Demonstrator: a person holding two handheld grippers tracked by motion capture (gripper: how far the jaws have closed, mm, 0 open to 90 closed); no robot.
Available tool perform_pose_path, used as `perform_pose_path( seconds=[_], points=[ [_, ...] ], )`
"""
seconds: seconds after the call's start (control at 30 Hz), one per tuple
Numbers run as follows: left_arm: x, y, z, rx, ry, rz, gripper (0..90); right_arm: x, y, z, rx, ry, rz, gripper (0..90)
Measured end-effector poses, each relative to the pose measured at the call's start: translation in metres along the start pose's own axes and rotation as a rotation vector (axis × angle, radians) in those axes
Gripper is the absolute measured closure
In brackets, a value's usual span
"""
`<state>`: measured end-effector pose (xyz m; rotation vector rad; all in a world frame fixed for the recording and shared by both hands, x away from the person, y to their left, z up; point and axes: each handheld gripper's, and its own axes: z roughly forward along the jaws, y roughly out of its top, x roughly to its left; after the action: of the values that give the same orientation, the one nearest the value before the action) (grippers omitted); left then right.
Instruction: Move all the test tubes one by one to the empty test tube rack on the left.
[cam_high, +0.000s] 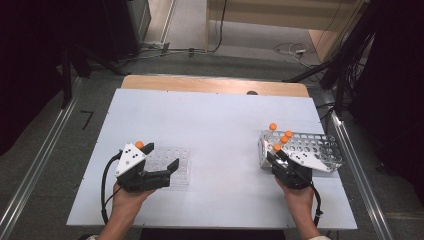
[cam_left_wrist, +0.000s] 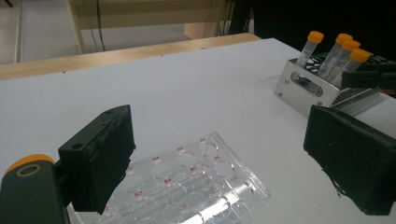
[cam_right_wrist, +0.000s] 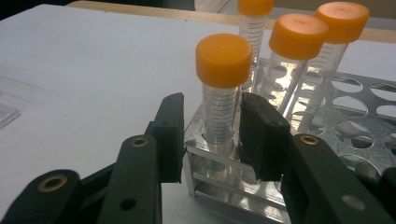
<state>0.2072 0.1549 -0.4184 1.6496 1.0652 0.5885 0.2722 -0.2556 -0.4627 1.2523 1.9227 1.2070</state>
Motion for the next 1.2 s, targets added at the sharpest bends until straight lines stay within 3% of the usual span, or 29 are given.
perform_pose_path(
  seconds=[0.3, 0.6, 0.7, 0.9, 1.03, 1.2],
  points=[
    [-0.002, -0.002, 0.006, 0.023, -0.012, 0.006, 9.5, 0.0, 0.0, 0.006, -0.014, -0.028, -0.005, 70.7],
    [-0.004, -0.005, 0.011, 0.044, -0.018, 0.0, 9.6, 0.001, 0.01, -0.003, -0.061, -0.038, 0.007, 71.0],
    [-0.004, -0.005, 0.012, 0.044, -0.02, -0.002, 9.6, 0.007, 0.02, -0.011, -0.098, -0.05, -0.016, 71.0],
    [-0.007, -0.004, 0.013, 0.044, -0.029, 0.003, 9.7, 0.008, 0.028, -0.019, -0.125, -0.059, -0.017, 71.2],
    [-0.009, -0.001, 0.013, 0.043, -0.037, 0.005, 9.8, 0.01, 0.034, -0.026, -0.148, -0.055, -0.021, 71.2],
    [-0.013, 0.003, 0.016, 0.033, -0.041, 0.011, 10.0, 0.022, 0.038, -0.027, -0.137, -0.003, -0.036, 71.2]
  ],
)
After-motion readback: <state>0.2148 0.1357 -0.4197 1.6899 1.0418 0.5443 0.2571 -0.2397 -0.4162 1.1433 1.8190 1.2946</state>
